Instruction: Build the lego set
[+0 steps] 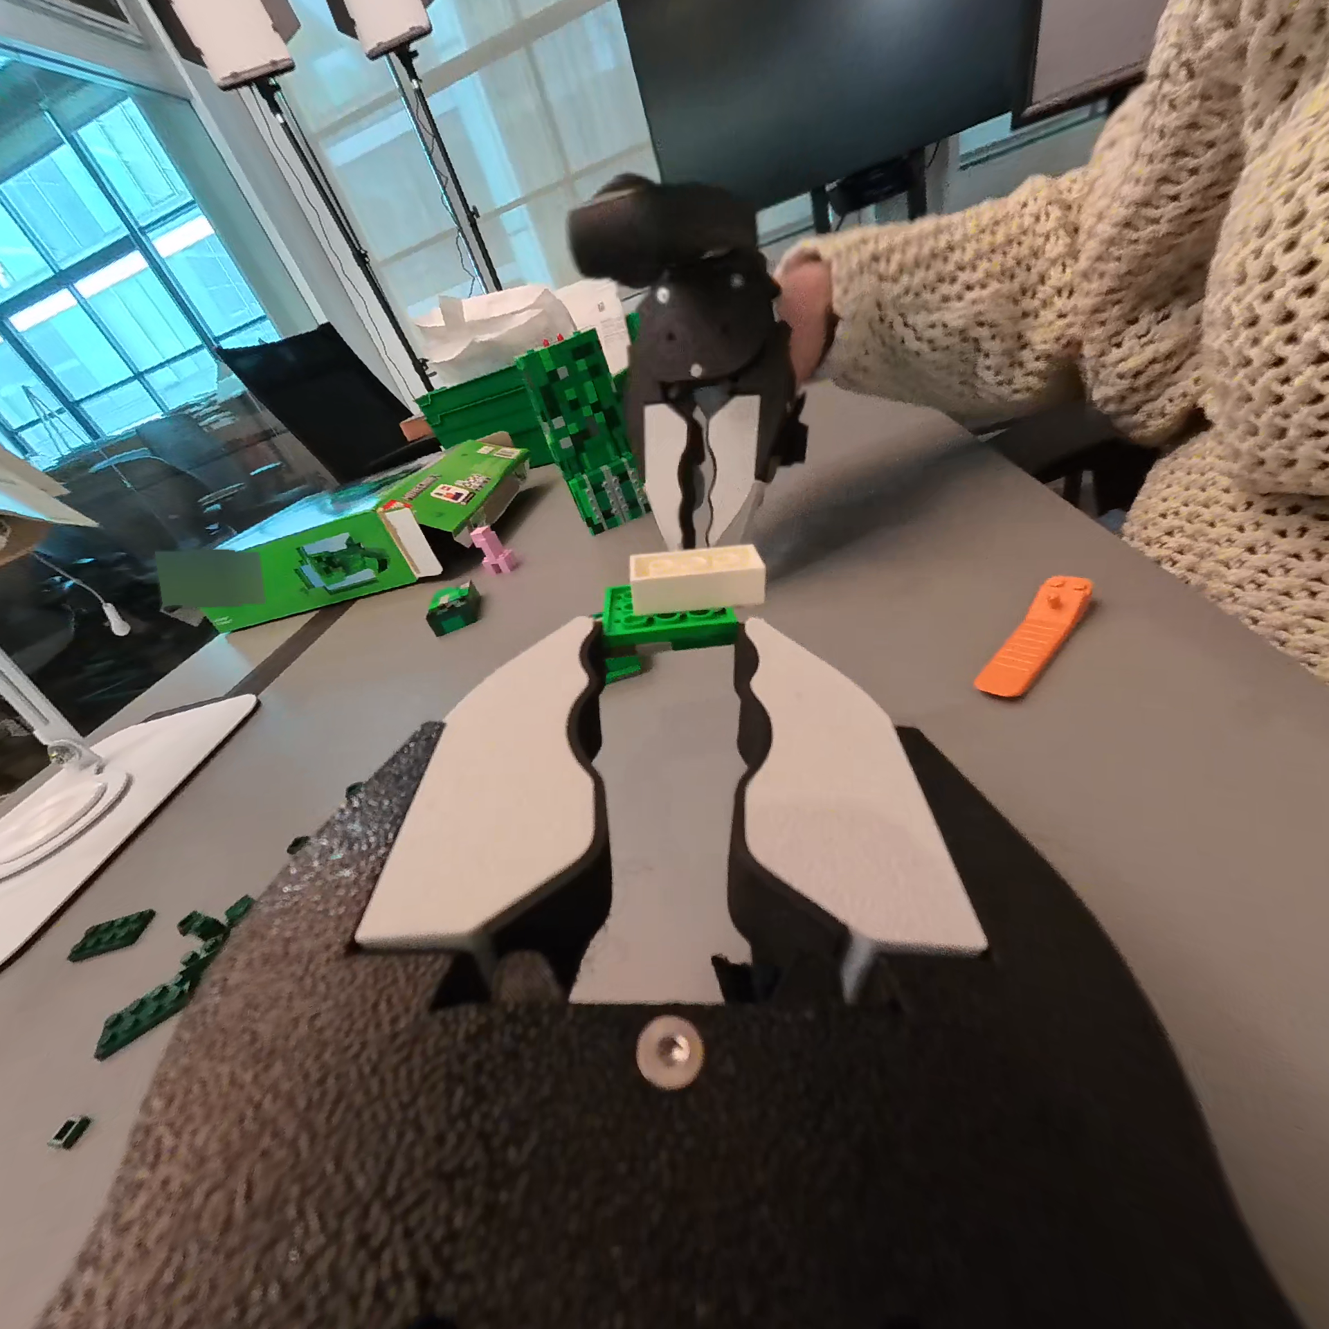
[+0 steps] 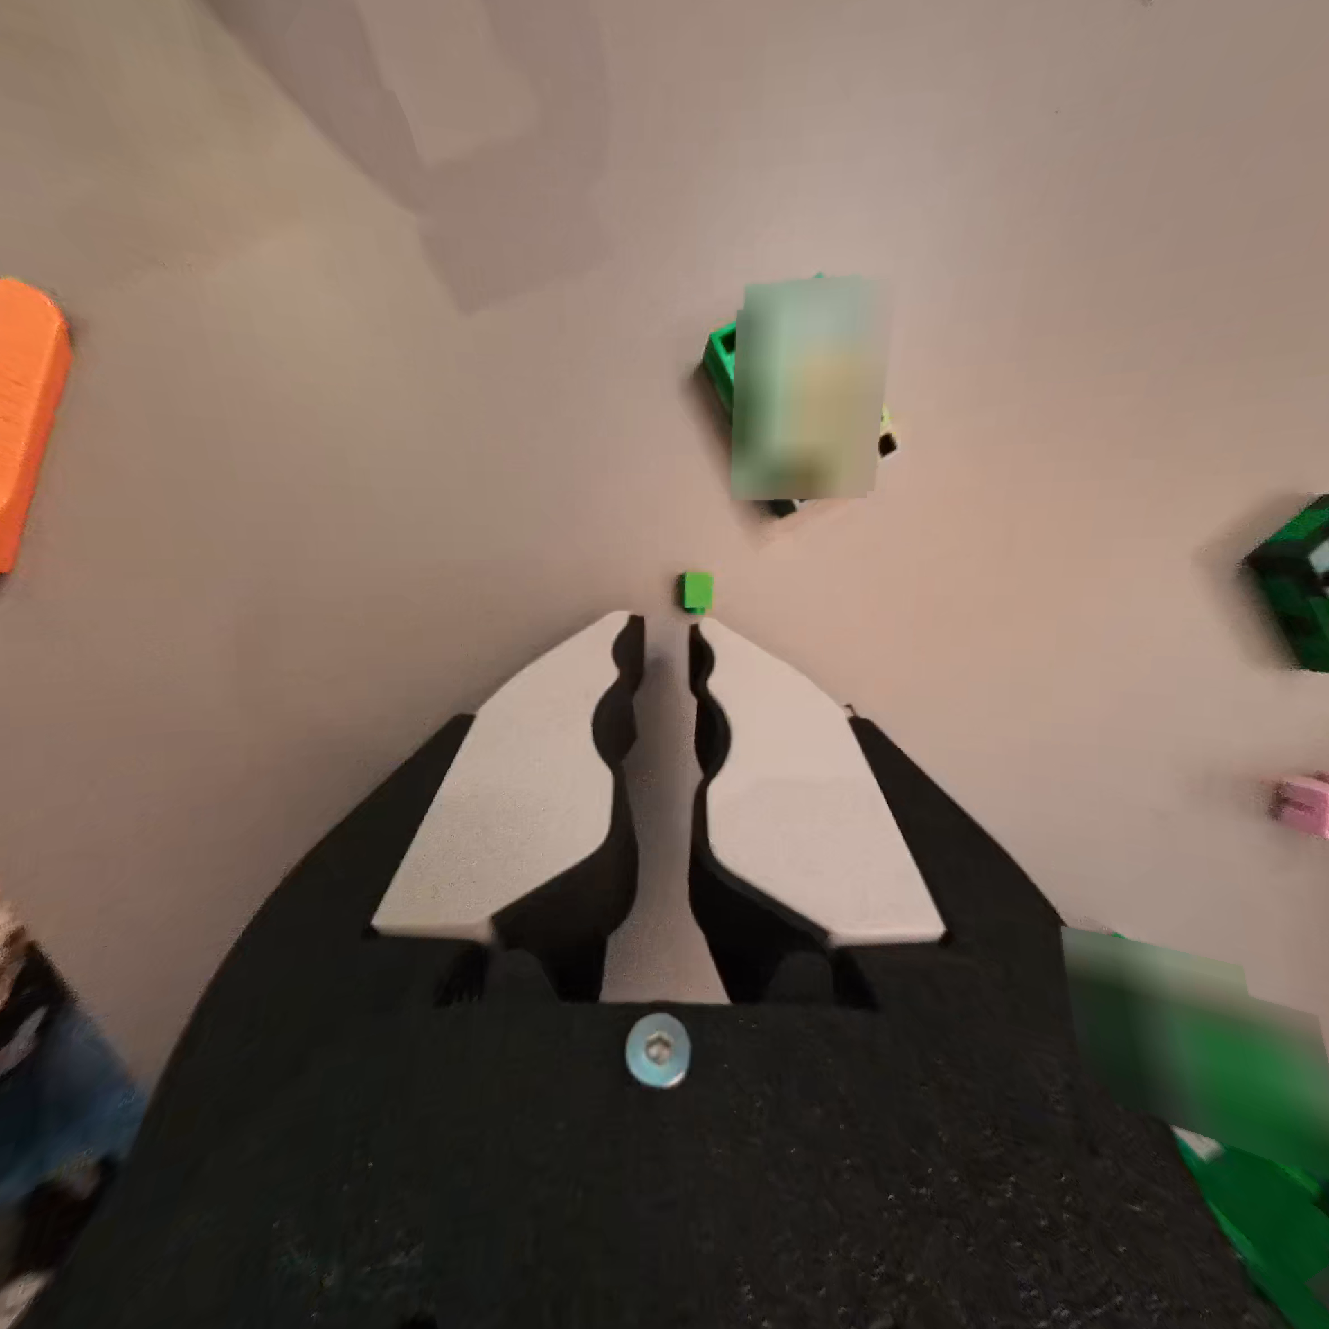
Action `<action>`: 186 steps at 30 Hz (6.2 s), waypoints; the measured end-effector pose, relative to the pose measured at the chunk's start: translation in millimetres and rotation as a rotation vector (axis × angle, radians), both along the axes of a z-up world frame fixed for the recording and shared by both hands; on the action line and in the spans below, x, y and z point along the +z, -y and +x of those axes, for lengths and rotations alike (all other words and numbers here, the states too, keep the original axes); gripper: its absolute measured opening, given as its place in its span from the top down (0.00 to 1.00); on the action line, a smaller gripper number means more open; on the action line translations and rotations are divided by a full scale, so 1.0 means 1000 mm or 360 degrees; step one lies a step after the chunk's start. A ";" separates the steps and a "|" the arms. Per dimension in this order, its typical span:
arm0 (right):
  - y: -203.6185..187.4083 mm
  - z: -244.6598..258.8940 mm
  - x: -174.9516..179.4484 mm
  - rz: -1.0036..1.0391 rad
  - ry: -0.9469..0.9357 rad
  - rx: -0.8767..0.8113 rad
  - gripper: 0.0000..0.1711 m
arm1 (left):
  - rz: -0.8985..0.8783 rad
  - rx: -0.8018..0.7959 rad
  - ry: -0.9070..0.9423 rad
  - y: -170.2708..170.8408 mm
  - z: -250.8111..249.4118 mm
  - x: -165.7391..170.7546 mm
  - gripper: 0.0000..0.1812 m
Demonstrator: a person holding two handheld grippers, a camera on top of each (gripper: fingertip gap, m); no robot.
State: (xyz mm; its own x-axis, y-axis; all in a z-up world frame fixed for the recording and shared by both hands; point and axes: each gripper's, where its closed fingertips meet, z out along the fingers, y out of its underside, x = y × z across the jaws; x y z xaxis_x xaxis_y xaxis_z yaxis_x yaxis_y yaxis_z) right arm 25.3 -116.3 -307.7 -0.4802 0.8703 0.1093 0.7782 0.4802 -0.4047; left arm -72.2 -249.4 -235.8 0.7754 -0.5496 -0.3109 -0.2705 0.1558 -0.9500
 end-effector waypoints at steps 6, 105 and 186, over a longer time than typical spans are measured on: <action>-0.001 -0.015 -0.002 0.0171 0.0331 0.0125 0.91 | -0.0007 -0.0009 -0.0020 0.000 0.000 -0.002 0.81; 0.138 -0.137 0.136 0.1454 -0.1787 0.1272 0.89 | 0.0408 0.0170 0.0568 0.012 -0.005 0.059 0.81; 0.112 -0.126 0.053 0.0897 -0.0764 0.1083 0.90 | 0.0303 0.0455 -0.0576 -0.009 0.002 0.003 0.90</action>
